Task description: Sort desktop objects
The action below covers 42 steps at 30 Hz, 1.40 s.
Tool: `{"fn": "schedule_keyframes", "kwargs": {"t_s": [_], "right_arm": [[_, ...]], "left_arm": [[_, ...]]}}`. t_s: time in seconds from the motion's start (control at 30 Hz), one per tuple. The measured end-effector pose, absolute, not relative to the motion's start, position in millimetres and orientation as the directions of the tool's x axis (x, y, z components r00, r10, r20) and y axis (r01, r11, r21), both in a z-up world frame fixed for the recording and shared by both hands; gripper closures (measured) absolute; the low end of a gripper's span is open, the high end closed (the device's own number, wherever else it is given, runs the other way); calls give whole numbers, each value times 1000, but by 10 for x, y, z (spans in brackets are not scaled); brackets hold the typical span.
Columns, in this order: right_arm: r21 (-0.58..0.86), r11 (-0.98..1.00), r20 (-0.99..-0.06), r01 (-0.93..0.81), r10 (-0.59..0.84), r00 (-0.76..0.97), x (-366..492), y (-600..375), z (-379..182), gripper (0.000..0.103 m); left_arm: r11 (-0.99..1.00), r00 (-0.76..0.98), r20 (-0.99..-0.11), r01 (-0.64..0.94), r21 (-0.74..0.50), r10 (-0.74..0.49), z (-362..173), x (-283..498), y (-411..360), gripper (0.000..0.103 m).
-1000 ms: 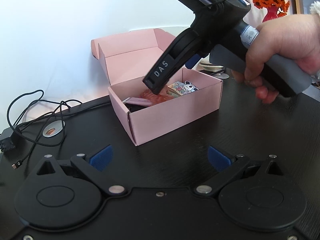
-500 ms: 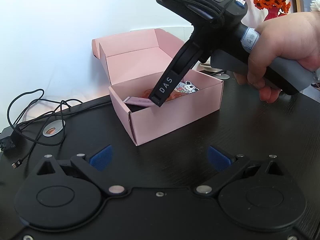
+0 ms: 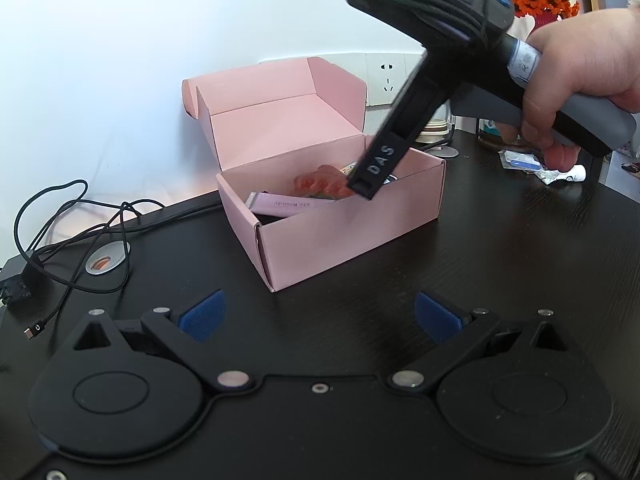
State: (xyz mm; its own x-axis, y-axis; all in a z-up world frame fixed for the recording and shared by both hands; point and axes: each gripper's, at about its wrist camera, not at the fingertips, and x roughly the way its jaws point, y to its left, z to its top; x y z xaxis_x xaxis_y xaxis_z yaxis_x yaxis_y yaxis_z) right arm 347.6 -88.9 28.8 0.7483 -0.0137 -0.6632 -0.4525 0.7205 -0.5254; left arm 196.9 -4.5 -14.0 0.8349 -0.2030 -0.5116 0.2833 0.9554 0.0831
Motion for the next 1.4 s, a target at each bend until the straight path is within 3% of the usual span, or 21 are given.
{"fn": "schedule_keyframes", "kwargs": {"t_s": [0.3, 0.47, 0.7, 1.17, 1.4], "right_arm": [[-519, 752, -647, -406, -36, 761, 3530, -1020, 269, 10], [-415, 814, -644, -407, 53, 763, 3502, -1003, 387, 10], [-266, 913, -671, -310, 56, 740, 3742, -1139, 316, 9], [-197, 943, -683, -268, 65, 727, 3781, -1287, 236, 4], [-103, 969, -644, -224, 106, 757, 3593, -1517, 301, 1]], "left_arm": [[955, 839, -507, 282, 90, -200, -138, 1960, -50, 0], [956, 840, -505, 280, 93, -197, -136, 1957, -54, 0], [957, 836, -512, 276, 86, -195, -132, 1969, -44, 0], [959, 833, -518, 272, 80, -193, -139, 1975, -25, 0], [960, 830, -527, 265, 88, -181, -152, 1992, -38, 0]]}}
